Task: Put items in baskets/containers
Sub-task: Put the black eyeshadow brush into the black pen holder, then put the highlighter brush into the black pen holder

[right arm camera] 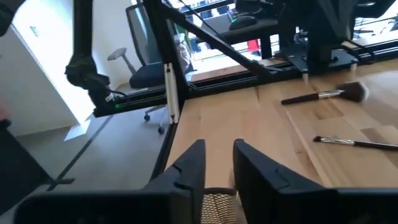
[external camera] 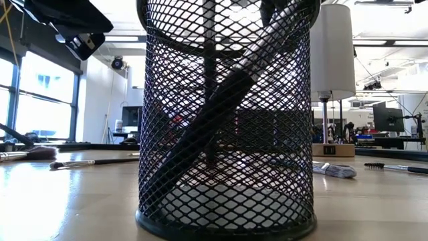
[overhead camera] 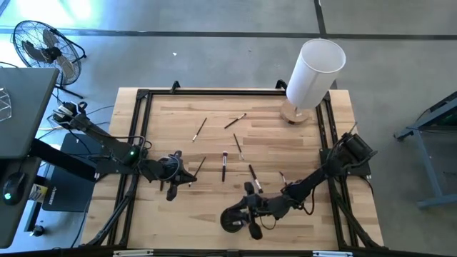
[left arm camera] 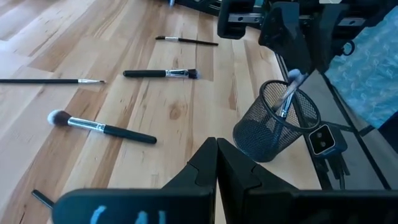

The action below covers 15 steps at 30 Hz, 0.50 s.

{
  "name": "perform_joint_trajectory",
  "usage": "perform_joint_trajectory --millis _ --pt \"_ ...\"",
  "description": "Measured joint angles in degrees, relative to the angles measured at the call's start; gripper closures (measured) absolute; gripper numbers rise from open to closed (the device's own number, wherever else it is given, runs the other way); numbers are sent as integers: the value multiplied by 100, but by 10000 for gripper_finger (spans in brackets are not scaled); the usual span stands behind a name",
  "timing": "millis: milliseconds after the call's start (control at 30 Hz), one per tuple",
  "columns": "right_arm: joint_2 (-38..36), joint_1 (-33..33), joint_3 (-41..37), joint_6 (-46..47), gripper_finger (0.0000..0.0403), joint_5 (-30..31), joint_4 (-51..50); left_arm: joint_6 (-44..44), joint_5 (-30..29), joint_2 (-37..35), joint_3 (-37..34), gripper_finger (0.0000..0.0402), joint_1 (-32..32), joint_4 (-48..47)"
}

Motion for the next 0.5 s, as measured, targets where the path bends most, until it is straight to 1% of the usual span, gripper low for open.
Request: perform_joint_trajectory --millis 133,233,300,367,433,500 --pt "-40 0 54 -47 300 -17 -40 -47 -136 0 0 400 0 -3" --pt "-206 0 52 -287 291 -58 -96 -671 -509 0 0 400 0 -7" --pt "-429 0 52 -408 290 -87 -324 -856 -589 0 0 396 2 -27" --pt "-719 0 54 -415 289 -78 -749 -876 -549 0 0 383 0 -62" --pt "-1053 0 54 -315 289 -71 -1379 -1027 -511 0 0 362 0 -59" --pt "-1425 0 54 -70 289 -12 -2264 -1289 -521 0 0 333 0 -59"
